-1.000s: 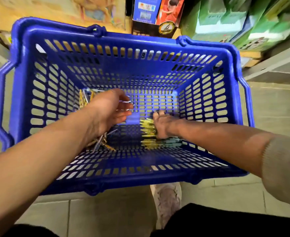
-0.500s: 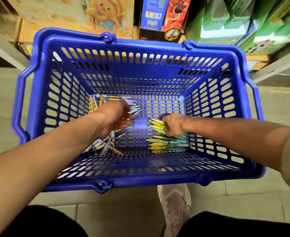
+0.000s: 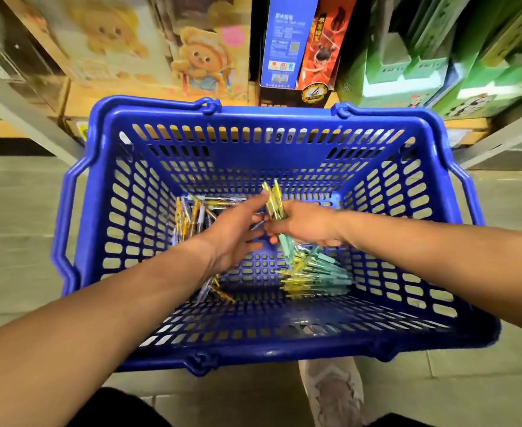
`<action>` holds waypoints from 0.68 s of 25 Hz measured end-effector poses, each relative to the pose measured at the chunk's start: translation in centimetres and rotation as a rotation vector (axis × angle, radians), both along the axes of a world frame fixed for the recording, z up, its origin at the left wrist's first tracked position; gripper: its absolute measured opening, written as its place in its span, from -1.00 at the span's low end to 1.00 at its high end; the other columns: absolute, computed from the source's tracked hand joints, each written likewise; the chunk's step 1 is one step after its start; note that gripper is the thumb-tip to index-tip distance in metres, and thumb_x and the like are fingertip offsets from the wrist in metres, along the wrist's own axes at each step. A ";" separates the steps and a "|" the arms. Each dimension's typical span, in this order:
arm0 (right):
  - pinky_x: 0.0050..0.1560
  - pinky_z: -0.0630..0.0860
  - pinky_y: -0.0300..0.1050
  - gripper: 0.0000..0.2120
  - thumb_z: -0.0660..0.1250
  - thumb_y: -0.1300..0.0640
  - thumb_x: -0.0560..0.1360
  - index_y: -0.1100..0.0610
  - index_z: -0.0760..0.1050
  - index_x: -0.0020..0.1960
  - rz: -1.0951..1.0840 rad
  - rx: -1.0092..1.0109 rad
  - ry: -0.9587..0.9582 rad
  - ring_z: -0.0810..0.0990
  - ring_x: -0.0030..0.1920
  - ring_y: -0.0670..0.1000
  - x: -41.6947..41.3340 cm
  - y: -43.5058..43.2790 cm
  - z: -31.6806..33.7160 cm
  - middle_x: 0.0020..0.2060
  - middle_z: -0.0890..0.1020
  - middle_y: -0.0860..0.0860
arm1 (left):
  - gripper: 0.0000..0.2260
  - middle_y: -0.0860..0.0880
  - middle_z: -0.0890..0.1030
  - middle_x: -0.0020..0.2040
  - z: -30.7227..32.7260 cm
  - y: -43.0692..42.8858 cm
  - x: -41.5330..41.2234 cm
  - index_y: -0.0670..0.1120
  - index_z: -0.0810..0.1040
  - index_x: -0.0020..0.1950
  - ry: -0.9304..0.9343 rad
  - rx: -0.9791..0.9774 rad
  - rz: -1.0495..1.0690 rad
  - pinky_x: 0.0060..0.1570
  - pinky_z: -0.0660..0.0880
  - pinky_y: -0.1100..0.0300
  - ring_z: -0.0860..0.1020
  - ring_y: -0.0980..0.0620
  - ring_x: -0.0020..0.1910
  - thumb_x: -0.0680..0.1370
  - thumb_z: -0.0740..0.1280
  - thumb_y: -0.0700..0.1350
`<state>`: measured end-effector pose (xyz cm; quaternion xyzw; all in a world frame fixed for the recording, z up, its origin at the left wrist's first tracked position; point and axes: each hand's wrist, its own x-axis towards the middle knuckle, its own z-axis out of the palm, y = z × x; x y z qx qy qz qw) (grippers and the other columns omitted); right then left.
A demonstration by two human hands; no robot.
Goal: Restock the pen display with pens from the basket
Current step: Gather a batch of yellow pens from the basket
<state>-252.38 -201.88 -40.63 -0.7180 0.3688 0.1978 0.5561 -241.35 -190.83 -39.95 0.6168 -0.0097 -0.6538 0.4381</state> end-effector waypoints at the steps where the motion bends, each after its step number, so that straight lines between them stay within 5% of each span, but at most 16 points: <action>1: -0.32 0.48 -0.35 -0.93 0.37 0.16 0.57 0.11 0.57 0.04 0.025 -0.065 -0.019 0.63 -0.29 -0.20 0.9 1.2 0.3 -0.23 0.67 -0.02 | -0.72 -0.07 0.61 0.01 0.3 -0.3 -0.6 -0.03 0.61 0.10 0.025 -0.023 0.023 0.12 0.36 0.03 0.51 -0.06 0.00 0.63 0.28 0.15; 4: -0.17 0.54 -0.27 -0.83 0.44 0.15 0.47 0.07 0.58 0.05 0.132 -0.235 -0.052 0.64 -0.09 -0.03 2.5 3.1 1.1 -0.09 0.68 -0.01 | -0.67 -0.24 0.65 0.03 0.6 -0.7 -0.7 -0.23 0.60 0.15 -0.007 0.022 0.205 0.00 0.48 0.05 0.59 -0.12 -0.05 0.67 0.26 0.02; 7: -0.20 0.46 -0.47 -0.57 0.48 0.13 0.50 0.14 0.50 0.34 0.008 0.136 -0.121 0.62 -0.06 -0.21 2.1 1.6 1.8 0.16 0.65 0.01 | -0.73 -0.14 0.64 -0.28 0.3 -0.5 0.7 -0.16 0.52 -0.08 0.043 0.018 0.339 -0.33 0.60 0.15 0.63 -0.03 -0.36 0.71 0.15 -0.08; 9: -0.18 0.58 -0.38 -0.76 0.38 0.24 0.58 0.16 0.56 0.24 -0.208 0.326 -0.163 0.70 -0.13 -0.14 1.4 0.3 1.3 0.12 0.69 0.16 | -0.77 -0.14 0.63 -0.22 0.3 -0.4 1.1 -0.14 0.48 -0.04 0.037 0.012 0.337 -0.14 0.65 -0.02 0.64 -0.11 -0.26 0.72 0.14 -0.07; 11: -0.07 0.66 -0.25 -0.88 0.30 0.30 0.60 0.17 0.59 0.05 -0.379 0.268 -0.083 0.72 -0.12 -0.03 0.7 -0.7 -0.5 0.01 0.71 0.19 | -0.81 -0.15 0.68 -0.07 0.5 0.0 1.1 -0.13 0.47 0.03 -0.012 0.034 0.297 0.05 0.60 -0.13 0.65 -0.15 -0.11 0.72 0.17 -0.06; 13: 0.06 0.64 -0.12 -0.82 0.29 0.28 0.58 0.16 0.58 0.15 -0.106 -0.095 0.157 0.69 0.02 0.07 -0.7 -1.5 -2.7 0.10 0.67 0.18 | -0.83 -0.09 0.69 -0.15 0.3 0.3 1.4 -0.13 0.47 0.03 -0.034 0.023 0.326 0.01 0.61 -0.08 0.67 -0.08 -0.17 0.71 0.20 -0.06; 15: 0.01 0.60 -0.09 -0.45 0.32 0.34 0.51 0.05 0.39 0.45 0.437 -0.425 0.429 0.58 0.22 0.14 -2.6 -1.9 -4.4 0.37 0.46 0.11 | -0.86 -0.02 0.58 -0.35 0.2 0.5 2.1 -0.12 0.49 0.02 -0.017 0.002 0.351 -0.09 0.63 -0.03 0.61 -0.01 -0.35 0.69 0.25 -0.07; 17: -0.03 0.59 -0.05 -0.15 0.31 0.47 0.43 -0.05 0.13 0.57 0.755 -0.576 0.516 0.46 0.34 0.18 -4.5 -2.0 -5.6 0.53 0.16 0.07 | -0.87 -0.01 0.50 -0.39 -0.1 0.7 2.4 -0.14 0.49 0.00 -0.009 -0.009 0.316 -0.14 0.66 -0.03 0.55 0.03 -0.42 0.67 0.29 -0.10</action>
